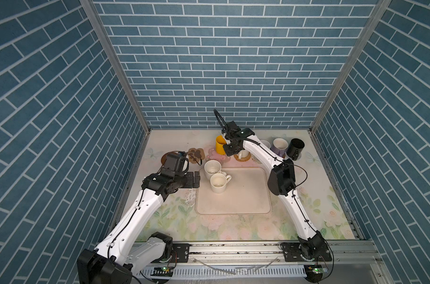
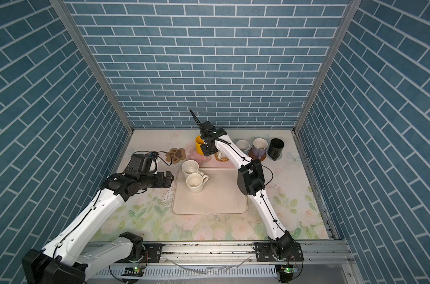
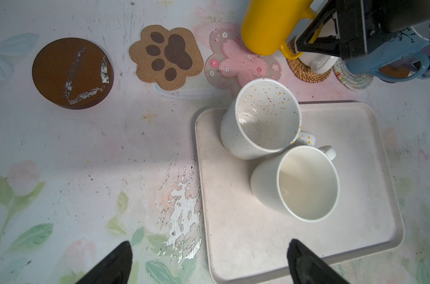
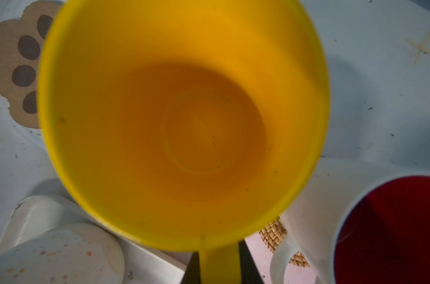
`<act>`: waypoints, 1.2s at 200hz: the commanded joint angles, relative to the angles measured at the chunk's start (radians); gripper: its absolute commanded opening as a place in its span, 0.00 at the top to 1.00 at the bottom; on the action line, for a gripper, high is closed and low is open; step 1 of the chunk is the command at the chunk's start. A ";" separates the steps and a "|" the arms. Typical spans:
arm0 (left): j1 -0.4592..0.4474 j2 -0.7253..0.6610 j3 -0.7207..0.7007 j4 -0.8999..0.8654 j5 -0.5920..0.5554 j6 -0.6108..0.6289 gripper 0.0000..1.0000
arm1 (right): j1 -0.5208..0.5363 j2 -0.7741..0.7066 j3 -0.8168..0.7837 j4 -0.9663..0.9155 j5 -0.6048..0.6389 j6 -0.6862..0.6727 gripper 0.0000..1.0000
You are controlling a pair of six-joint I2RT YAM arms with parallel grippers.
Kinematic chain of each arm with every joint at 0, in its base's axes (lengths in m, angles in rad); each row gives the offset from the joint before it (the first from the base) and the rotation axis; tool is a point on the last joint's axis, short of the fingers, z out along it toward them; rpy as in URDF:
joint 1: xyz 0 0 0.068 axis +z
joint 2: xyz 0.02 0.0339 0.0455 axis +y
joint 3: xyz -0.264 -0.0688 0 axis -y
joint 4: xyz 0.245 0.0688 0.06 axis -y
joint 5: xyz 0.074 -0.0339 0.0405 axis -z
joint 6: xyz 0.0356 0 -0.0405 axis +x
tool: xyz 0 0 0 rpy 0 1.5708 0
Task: Place cups on coasters
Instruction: Place the cup on the coaster.
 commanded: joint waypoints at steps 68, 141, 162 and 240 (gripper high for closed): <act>0.008 0.004 -0.005 -0.001 -0.009 0.010 0.01 | 0.004 0.011 0.068 0.053 -0.034 -0.024 1.00; 0.010 -0.004 -0.005 -0.003 -0.009 0.014 0.01 | 0.014 0.011 0.059 0.046 -0.044 -0.024 1.00; 0.009 -0.004 -0.005 -0.003 -0.009 0.013 0.01 | 0.013 0.012 0.047 0.048 -0.042 -0.024 1.00; 0.010 -0.009 -0.005 -0.003 -0.009 0.014 0.01 | 0.016 -0.013 0.009 0.047 -0.041 -0.023 0.89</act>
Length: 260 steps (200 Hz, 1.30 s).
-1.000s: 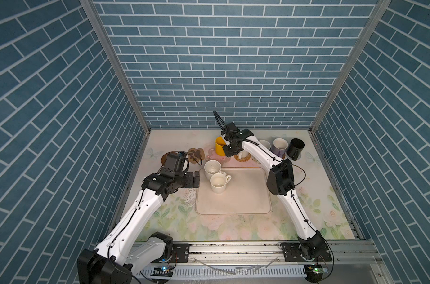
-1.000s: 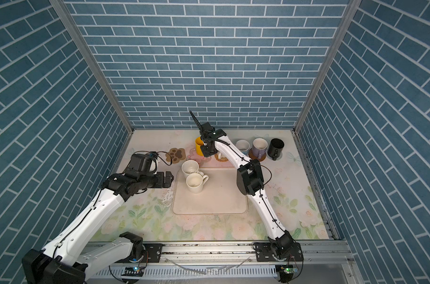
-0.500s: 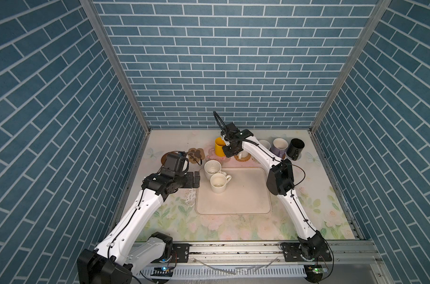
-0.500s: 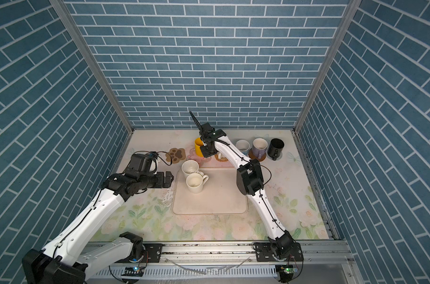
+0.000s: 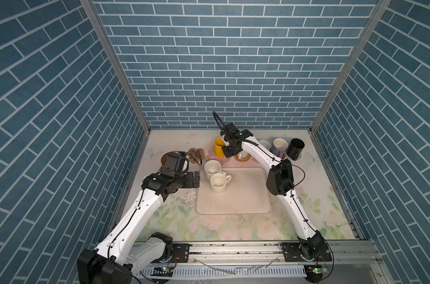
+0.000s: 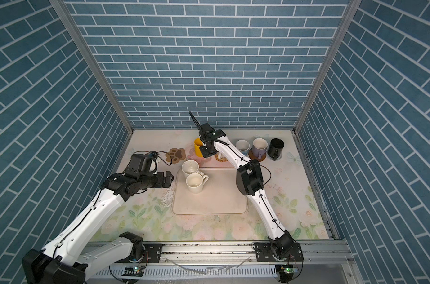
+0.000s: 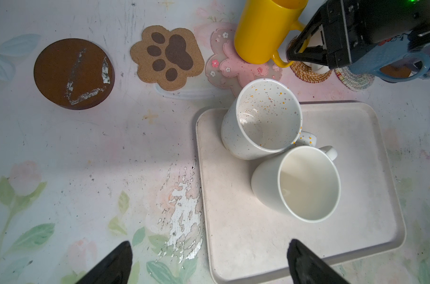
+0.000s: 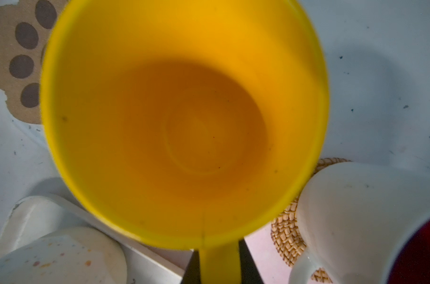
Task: Place cups on coasters
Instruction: Place the cup on the coaster, then rotate the cup on the tray.
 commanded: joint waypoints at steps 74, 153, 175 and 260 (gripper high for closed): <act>0.009 -0.021 -0.006 -0.001 -0.008 0.010 0.01 | 0.015 -0.083 -0.026 0.028 0.014 -0.025 0.55; 0.009 -0.052 -0.011 0.001 -0.008 0.005 0.01 | 0.018 -0.210 -0.066 0.011 0.035 -0.024 0.43; 0.009 -0.060 -0.012 0.000 -0.005 0.005 0.01 | 0.025 -0.293 -0.172 0.036 0.045 -0.018 0.43; 0.007 -0.074 -0.015 0.007 0.020 0.000 0.01 | 0.077 -0.565 -0.678 0.226 0.079 0.041 0.43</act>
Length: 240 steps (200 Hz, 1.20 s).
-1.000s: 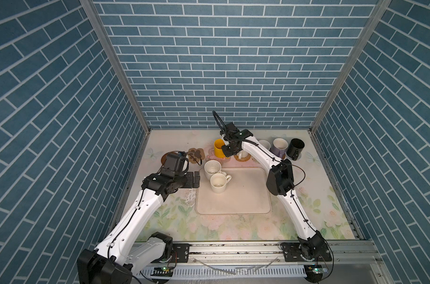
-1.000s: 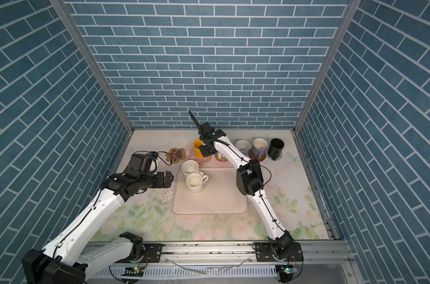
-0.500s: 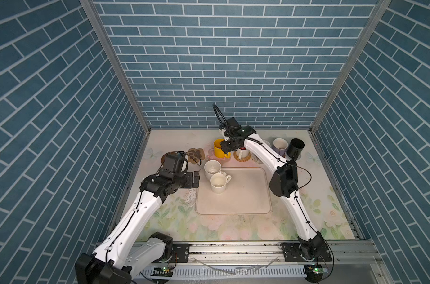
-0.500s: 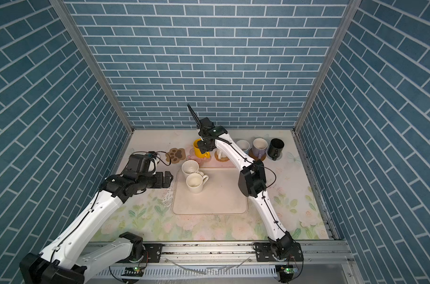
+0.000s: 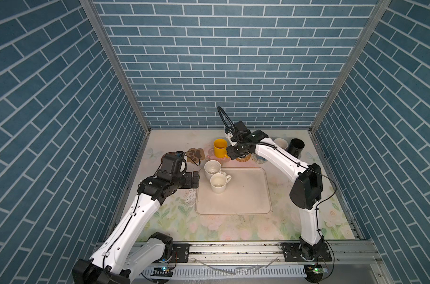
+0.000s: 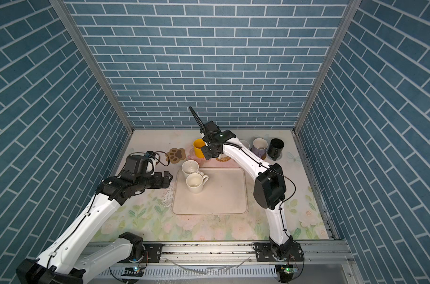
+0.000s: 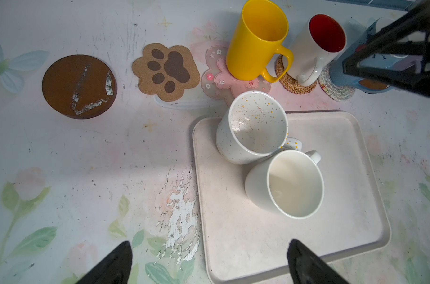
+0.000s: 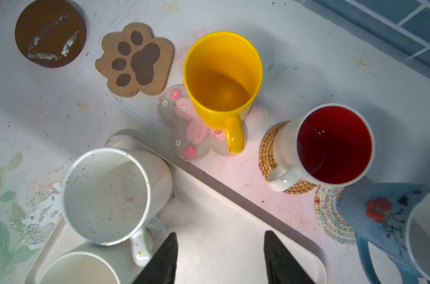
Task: Place cups on coasters
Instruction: Rotate the cup on the tray.
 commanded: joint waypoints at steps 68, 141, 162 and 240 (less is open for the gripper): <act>0.006 -0.013 -0.016 0.009 0.014 0.000 0.01 | 0.047 -0.033 -0.220 0.142 0.015 0.080 0.44; 0.006 -0.012 -0.016 0.006 0.010 0.000 0.01 | 0.072 -0.088 -0.344 0.182 0.038 0.103 0.45; 0.006 -0.013 -0.016 0.007 0.009 0.000 0.01 | 0.079 -0.111 -0.376 0.183 0.047 0.106 0.45; 0.005 -0.009 -0.018 0.006 0.006 -0.006 0.01 | 0.138 -0.203 -0.528 0.250 0.060 0.153 0.46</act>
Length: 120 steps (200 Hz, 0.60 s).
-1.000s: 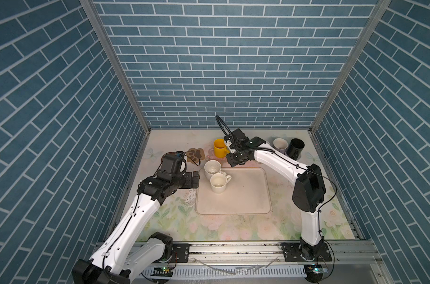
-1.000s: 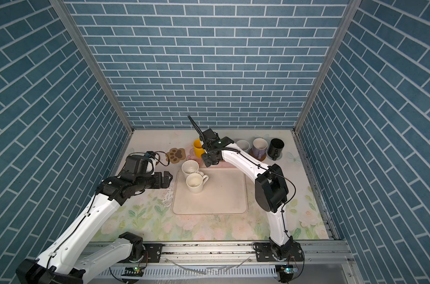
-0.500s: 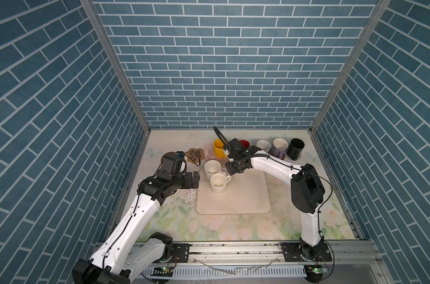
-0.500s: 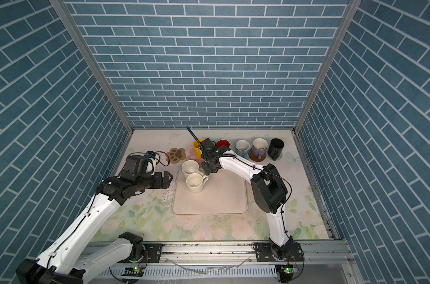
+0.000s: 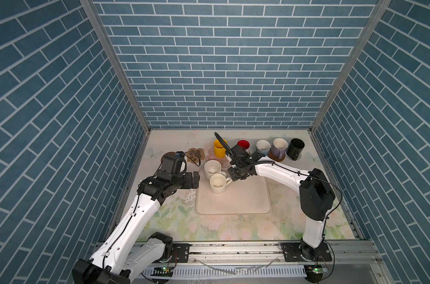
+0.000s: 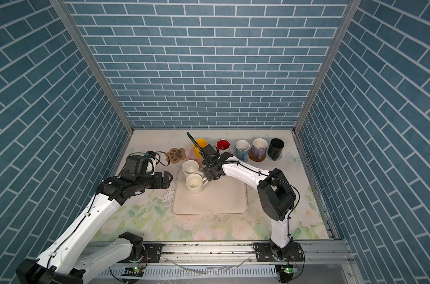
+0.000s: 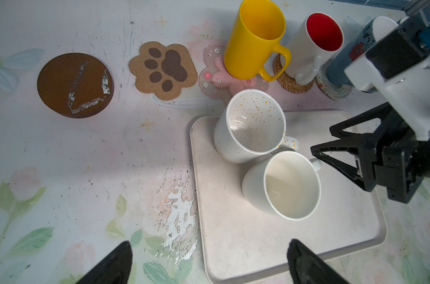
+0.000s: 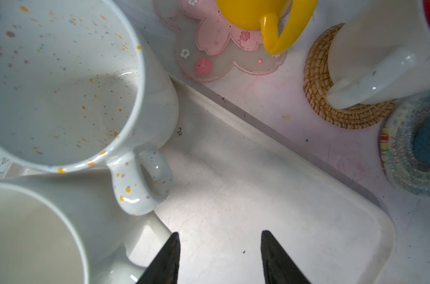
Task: Place cups on coasters
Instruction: Rotate the cup on the tray.
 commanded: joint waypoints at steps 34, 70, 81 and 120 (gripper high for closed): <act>0.003 -0.008 -0.016 0.005 -0.012 -0.009 0.01 | 0.052 -0.075 -0.129 0.063 0.019 0.073 0.47; 0.003 -0.006 -0.014 0.003 -0.015 -0.008 0.01 | 0.097 -0.102 -0.161 0.073 0.032 0.092 0.47; 0.003 -0.006 -0.014 0.001 -0.018 -0.008 0.01 | 0.115 -0.110 -0.167 0.077 0.037 0.101 0.47; 0.003 -0.005 -0.010 -0.008 -0.038 -0.014 0.01 | 0.186 -0.123 -0.186 0.115 0.059 0.149 0.48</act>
